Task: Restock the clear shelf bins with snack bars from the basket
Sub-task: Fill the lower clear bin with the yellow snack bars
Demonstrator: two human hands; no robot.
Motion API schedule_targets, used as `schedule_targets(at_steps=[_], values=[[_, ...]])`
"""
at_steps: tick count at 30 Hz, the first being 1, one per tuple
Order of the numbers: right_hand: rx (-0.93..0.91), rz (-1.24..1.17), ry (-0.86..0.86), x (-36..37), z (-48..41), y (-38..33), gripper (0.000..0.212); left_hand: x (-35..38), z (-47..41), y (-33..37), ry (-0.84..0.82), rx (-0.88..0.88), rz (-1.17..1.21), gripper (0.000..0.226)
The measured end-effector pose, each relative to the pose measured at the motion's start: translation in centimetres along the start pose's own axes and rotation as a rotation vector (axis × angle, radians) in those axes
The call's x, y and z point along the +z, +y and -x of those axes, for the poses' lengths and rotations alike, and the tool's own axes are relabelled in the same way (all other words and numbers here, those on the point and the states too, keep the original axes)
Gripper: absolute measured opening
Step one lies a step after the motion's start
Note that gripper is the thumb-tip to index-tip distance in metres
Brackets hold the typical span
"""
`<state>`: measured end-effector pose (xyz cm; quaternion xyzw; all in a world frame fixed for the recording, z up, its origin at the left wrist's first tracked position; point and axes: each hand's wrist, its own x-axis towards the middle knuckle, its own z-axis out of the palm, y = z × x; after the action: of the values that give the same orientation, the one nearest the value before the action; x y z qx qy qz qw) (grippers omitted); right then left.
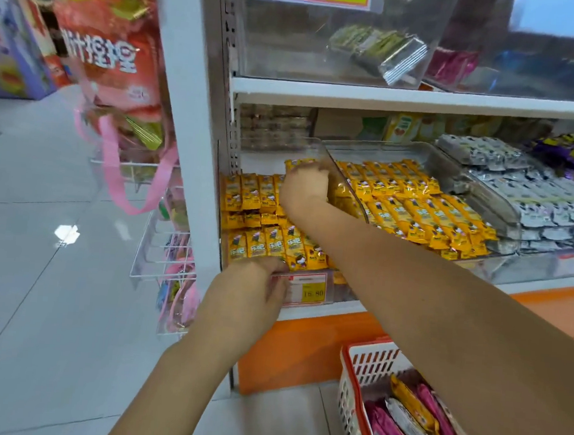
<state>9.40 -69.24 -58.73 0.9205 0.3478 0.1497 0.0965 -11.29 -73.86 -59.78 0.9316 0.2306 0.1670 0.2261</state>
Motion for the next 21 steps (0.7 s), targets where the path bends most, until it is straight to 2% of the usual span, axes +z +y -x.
schedule_targets(at_steps=[3, 7, 9, 11, 15, 18, 21], values=[[-0.007, -0.031, 0.001, 0.6, -0.1, -0.3, 0.036, 0.0, 0.1, 0.1, 0.013, 0.005, -0.002, 0.031], [0.038, -0.319, -0.027, -0.2, -0.3, 0.5, 0.036, -0.2, 0.1, 0.2, 0.006, 0.011, -0.017, 0.031], [0.097, -0.548, -0.084, -0.8, -0.2, 1.1, 0.050, -0.2, 0.2, 0.2, 0.004, 0.009, -0.020, 0.031], [0.120, -0.675, -0.128, -1.4, 0.3, 1.6, 0.060, -0.3, 0.3, 0.4, 0.003, 0.001, -0.004, 0.032], [0.061, -0.742, -0.079, -3.6, 2.6, 2.3, 0.036, -0.6, 0.5, 0.5, -0.023, -0.024, 0.023, 0.034], [-0.072, -0.711, -0.221, -5.0, 5.7, 2.4, 0.014, -1.4, 0.9, 0.2, 0.047, -0.085, 0.029, 0.030], [-0.102, -0.702, -0.413, -5.4, 8.6, 1.4, 0.032, -2.0, 1.6, 0.2, 0.171, -0.120, -0.021, 0.024]])
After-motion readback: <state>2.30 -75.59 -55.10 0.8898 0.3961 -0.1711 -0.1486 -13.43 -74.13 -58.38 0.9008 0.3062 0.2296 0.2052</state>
